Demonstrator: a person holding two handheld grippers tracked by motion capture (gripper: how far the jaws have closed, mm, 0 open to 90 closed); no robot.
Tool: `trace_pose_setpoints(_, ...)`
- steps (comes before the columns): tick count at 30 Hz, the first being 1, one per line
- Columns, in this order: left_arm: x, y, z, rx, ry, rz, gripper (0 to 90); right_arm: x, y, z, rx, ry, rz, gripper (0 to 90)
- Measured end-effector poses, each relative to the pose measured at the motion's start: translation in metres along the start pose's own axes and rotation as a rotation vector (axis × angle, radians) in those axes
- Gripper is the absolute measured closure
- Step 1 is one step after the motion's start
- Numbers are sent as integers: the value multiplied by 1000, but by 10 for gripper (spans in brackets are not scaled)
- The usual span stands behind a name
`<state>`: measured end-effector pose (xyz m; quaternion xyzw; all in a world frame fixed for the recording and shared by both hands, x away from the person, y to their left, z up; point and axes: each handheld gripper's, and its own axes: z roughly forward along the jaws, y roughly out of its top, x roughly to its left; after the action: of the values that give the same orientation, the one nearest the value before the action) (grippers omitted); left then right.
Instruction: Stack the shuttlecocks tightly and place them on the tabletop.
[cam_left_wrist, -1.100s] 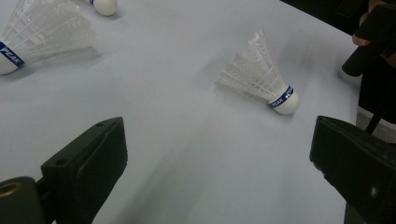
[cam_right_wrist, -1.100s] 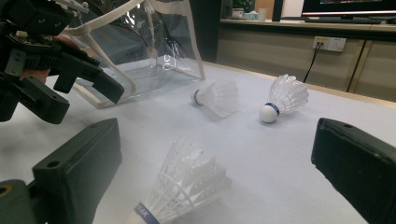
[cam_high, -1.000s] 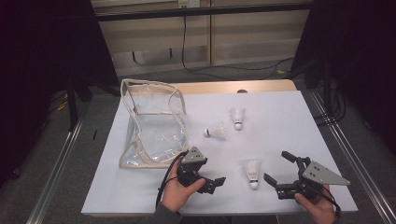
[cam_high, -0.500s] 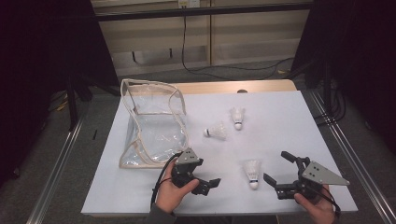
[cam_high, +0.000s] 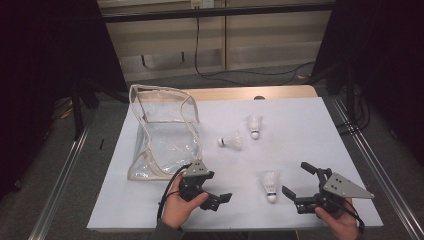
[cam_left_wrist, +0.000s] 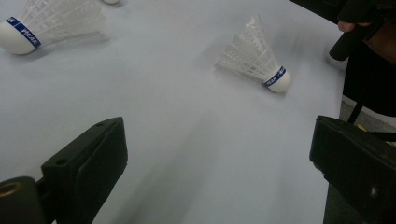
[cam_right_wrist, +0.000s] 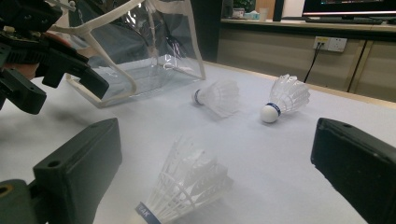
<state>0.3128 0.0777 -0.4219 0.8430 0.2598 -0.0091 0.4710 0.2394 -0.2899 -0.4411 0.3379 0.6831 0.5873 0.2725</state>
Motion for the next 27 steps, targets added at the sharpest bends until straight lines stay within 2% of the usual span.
trace_pose_setpoints(21, 5, -8, -15, -3, 11, -4, 52, 0, 0, 0, 1, -4, -3, 13)
trace_pose_setpoints(27, 5, -9, -17, 5, 6, 10, 54, 0, 0, 0, 2, -4, -5, 13)
